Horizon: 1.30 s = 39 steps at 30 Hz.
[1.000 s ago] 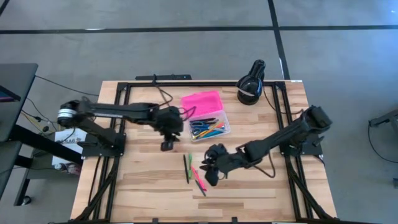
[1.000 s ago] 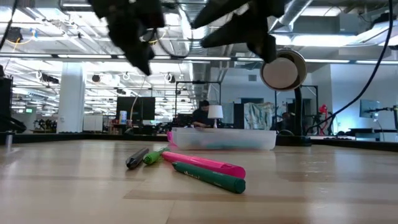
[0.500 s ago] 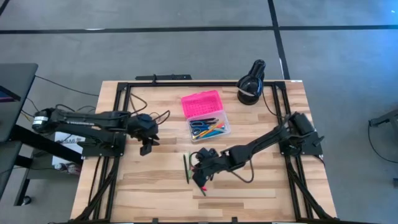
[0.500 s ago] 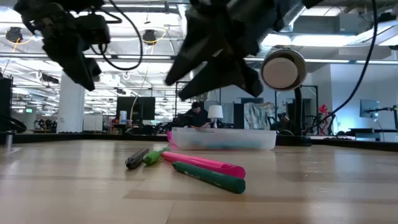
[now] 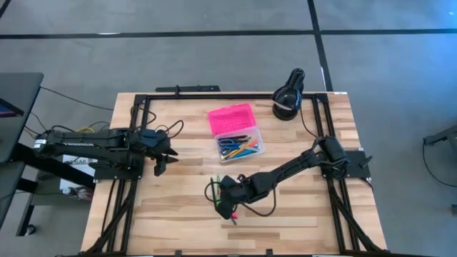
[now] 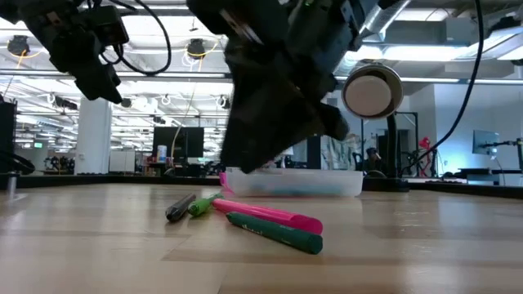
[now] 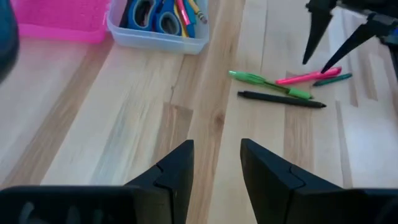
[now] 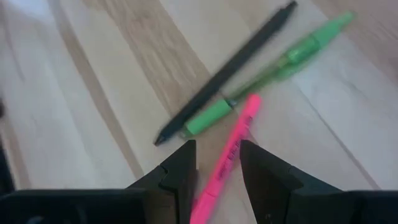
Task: Pick & place school supplies into a supply box
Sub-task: Put the pink pen into the pink supply box
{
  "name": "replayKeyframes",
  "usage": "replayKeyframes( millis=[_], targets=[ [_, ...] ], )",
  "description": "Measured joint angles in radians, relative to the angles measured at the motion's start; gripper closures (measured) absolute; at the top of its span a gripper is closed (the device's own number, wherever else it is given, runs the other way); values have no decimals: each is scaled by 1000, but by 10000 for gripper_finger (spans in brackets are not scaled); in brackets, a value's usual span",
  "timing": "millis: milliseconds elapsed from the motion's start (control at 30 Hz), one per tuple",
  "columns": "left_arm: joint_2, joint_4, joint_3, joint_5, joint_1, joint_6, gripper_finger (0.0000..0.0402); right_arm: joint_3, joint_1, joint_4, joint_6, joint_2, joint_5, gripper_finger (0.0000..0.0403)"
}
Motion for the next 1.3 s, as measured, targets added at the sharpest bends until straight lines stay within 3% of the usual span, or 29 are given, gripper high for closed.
replayKeyframes(
  millis=[333, 667, 1300],
  targets=[
    [-2, 7, 0, -4, 0, 0, 277, -3, -2, -50, 19, -2, 0, 286],
    [-2, 3, 0, -5, 0, 1, 277, 1, -1, 26, -44, 58, -50, 286],
    [-2, 2, 0, -29, 0, 14, 277, 1, -5, -148, -32, 57, -38, 292]
  ],
)
